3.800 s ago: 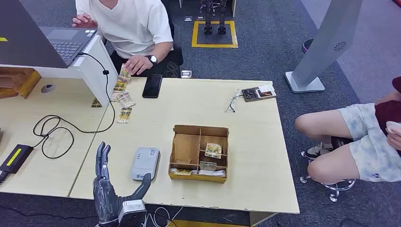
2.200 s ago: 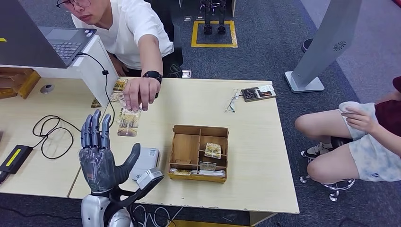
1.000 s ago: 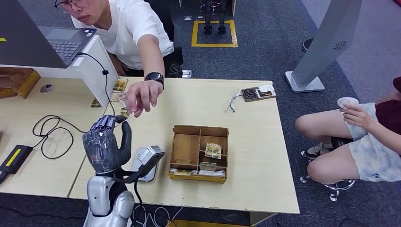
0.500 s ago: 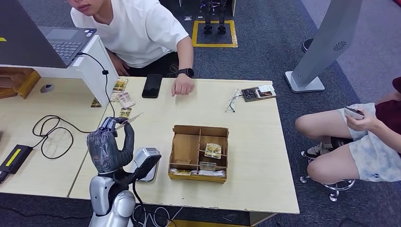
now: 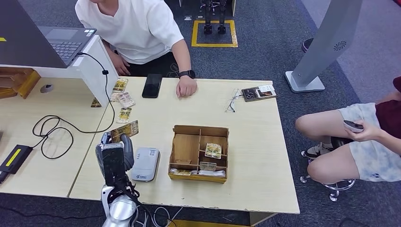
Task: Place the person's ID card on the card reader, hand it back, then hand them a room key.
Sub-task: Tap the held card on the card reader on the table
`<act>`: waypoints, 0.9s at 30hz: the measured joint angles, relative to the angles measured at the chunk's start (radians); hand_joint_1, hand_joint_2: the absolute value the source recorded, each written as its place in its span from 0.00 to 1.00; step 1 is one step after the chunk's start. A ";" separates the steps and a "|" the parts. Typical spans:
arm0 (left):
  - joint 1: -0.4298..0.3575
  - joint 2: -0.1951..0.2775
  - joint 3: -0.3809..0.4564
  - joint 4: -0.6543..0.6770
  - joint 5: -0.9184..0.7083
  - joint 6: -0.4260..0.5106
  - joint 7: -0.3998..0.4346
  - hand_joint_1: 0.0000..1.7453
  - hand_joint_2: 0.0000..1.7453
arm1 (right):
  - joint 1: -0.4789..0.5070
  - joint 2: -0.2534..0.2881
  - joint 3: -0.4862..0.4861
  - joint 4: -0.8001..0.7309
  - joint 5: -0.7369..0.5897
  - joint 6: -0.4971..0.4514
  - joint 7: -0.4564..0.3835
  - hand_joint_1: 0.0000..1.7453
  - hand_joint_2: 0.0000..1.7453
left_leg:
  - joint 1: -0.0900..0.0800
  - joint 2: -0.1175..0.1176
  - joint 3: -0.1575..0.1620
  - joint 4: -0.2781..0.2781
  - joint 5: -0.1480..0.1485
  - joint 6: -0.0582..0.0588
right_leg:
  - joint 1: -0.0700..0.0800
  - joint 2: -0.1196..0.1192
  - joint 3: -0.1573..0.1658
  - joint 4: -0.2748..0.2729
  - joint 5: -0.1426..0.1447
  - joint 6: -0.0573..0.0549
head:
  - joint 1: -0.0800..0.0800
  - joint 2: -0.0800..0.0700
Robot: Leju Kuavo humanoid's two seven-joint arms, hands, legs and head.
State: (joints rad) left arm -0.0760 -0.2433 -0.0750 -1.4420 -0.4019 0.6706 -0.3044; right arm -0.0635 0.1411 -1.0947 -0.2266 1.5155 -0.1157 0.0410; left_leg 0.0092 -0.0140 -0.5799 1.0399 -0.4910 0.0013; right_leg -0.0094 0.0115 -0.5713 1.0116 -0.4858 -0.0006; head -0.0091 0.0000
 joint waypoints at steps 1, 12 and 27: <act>0.000 0.002 -0.003 0.002 0.010 0.000 0.000 1.00 1.00 | 0.000 0.000 0.000 0.000 0.000 0.000 0.000 0.00 1.00 | 0.000 0.000 0.000 0.000 0.000 0.000 | 0.000 0.000 0.000 0.000 0.000 0.000 | 0.000 0.000; 0.022 0.034 -0.012 0.049 0.060 0.000 0.004 1.00 1.00 | 0.001 0.000 -0.001 0.000 -0.001 -0.004 -0.003 0.00 1.00 | 0.000 0.000 0.000 0.000 0.000 0.000 | 0.000 0.000 0.000 0.000 0.000 0.000 | 0.000 0.000; 0.043 -0.017 0.168 0.207 -0.407 0.000 -0.010 1.00 1.00 | 0.000 0.000 -0.001 0.000 0.000 -0.007 -0.004 0.00 1.00 | 0.000 0.000 0.000 0.000 0.000 0.000 | 0.000 0.000 0.000 0.000 0.000 0.000 | 0.000 0.000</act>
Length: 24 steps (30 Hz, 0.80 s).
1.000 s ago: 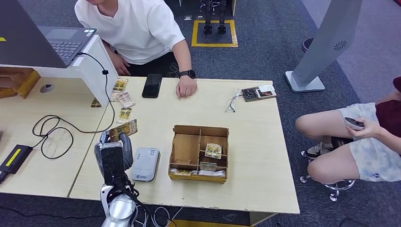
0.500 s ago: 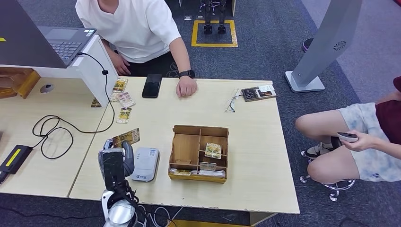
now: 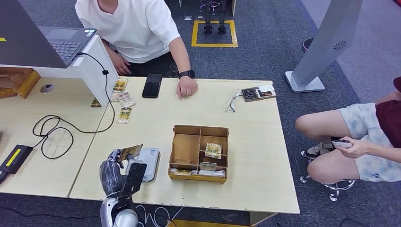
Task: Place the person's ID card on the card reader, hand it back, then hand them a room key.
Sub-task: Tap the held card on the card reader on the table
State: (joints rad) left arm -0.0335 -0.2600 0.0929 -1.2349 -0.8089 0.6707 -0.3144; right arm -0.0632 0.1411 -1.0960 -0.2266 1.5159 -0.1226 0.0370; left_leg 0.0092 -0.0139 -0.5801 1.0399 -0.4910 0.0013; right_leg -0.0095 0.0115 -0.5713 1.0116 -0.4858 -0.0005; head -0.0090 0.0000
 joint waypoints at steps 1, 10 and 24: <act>0.000 -0.005 0.020 0.006 -0.030 0.000 -0.008 1.00 1.00 | 0.000 0.000 0.000 0.000 0.000 0.000 0.000 0.00 1.00 | 0.000 0.000 0.000 0.000 0.000 0.000 | 0.000 0.000 0.000 0.000 0.000 0.000 | 0.000 0.000; 0.015 -0.016 0.167 0.017 -0.262 0.000 -0.062 1.00 1.00 | -0.001 0.000 0.000 0.000 0.003 0.000 0.000 0.00 1.00 | 0.000 0.000 0.000 0.000 0.000 0.000 | 0.000 0.000 -0.001 0.000 0.000 0.000 | 0.000 0.000; 0.045 -0.020 0.256 -0.164 -0.323 0.001 -0.192 1.00 1.00 | -0.001 0.000 0.001 0.000 0.005 0.000 0.002 0.00 1.00 | 0.000 0.000 0.000 0.000 0.000 0.000 | 0.000 0.000 0.000 0.000 0.000 0.000 | 0.000 0.000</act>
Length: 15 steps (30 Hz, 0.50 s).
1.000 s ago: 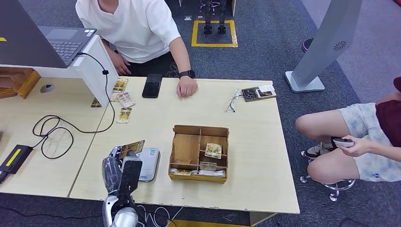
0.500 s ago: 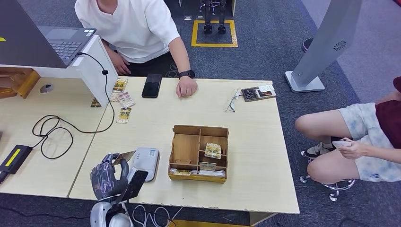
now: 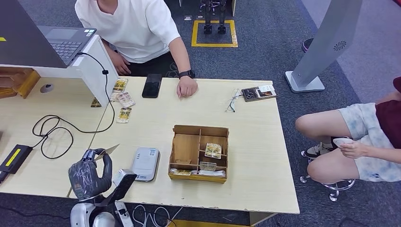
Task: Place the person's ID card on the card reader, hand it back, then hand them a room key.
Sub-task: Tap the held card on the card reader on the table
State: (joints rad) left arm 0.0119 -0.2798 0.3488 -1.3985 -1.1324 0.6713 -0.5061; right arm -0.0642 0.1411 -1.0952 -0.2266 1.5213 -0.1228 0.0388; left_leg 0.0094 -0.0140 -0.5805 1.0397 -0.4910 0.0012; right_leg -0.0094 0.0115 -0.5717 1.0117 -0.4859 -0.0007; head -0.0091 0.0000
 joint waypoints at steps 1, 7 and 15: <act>0.001 0.000 0.001 -0.011 -0.011 0.000 0.002 1.00 1.00 | 0.000 0.000 0.000 0.000 0.000 0.000 0.000 0.00 1.00 | 0.000 0.000 0.000 0.000 0.000 0.000 | 0.000 0.000 0.000 0.000 0.000 0.000 | 0.000 0.000; 0.006 -0.001 0.002 -0.048 -0.064 0.000 0.036 1.00 1.00 | 0.000 0.000 0.000 0.000 -0.001 0.000 -0.002 0.00 1.00 | 0.000 0.000 0.000 0.000 0.000 0.000 | 0.000 0.000 0.000 0.000 0.000 0.000 | 0.000 0.000; 0.008 -0.002 0.001 -0.052 -0.146 0.000 0.077 1.00 1.00 | 0.000 0.000 0.000 0.002 -0.002 0.002 -0.005 0.00 1.00 | 0.000 0.000 0.000 0.000 0.000 0.000 | 0.000 0.000 0.000 0.000 0.000 0.000 | 0.000 0.000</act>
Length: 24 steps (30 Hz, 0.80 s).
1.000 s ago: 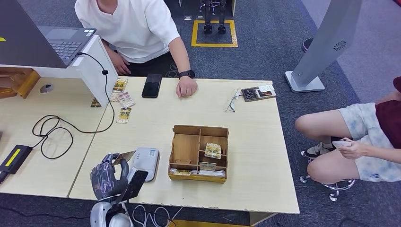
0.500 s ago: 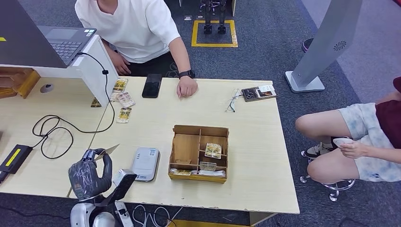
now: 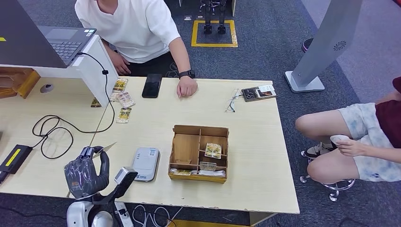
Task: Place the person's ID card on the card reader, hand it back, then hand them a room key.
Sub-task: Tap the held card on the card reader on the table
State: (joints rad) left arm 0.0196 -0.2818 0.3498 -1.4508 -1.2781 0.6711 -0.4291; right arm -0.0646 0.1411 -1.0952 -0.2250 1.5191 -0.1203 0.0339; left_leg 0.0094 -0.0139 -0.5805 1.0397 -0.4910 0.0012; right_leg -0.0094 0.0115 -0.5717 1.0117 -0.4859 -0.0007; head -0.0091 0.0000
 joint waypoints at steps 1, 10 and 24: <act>0.001 0.000 0.000 -0.002 -0.014 0.000 0.005 1.00 1.00 | 0.000 0.000 0.000 0.000 0.000 0.001 0.000 0.00 1.00 | 0.000 0.000 0.000 0.000 0.000 0.000 | 0.000 0.000 0.000 0.000 0.000 0.000 | 0.000 0.000; 0.001 -0.001 -0.027 -0.006 -0.155 0.000 0.090 1.00 1.00 | 0.000 0.000 0.000 0.003 0.000 0.005 0.000 0.00 1.00 | 0.000 0.000 0.000 0.000 0.000 0.000 | 0.000 0.000 0.000 0.000 0.000 0.000 | 0.000 0.000; -0.004 0.017 -0.214 0.165 -0.270 0.000 0.344 1.00 1.00 | -0.003 -0.002 0.000 0.005 0.001 0.016 0.000 0.00 1.00 | 0.000 0.000 0.000 0.000 0.000 0.000 | 0.000 0.000 0.000 0.000 0.000 0.000 | 0.000 0.000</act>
State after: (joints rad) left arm 0.0156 -0.2646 0.1361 -1.2853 -1.5476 0.6708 -0.0853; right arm -0.0678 0.1391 -1.0952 -0.2200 1.5198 -0.1048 0.0339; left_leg 0.0092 -0.0140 -0.5808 1.0399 -0.4911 0.0013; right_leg -0.0095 0.0115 -0.5721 1.0115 -0.4859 -0.0006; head -0.0090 0.0000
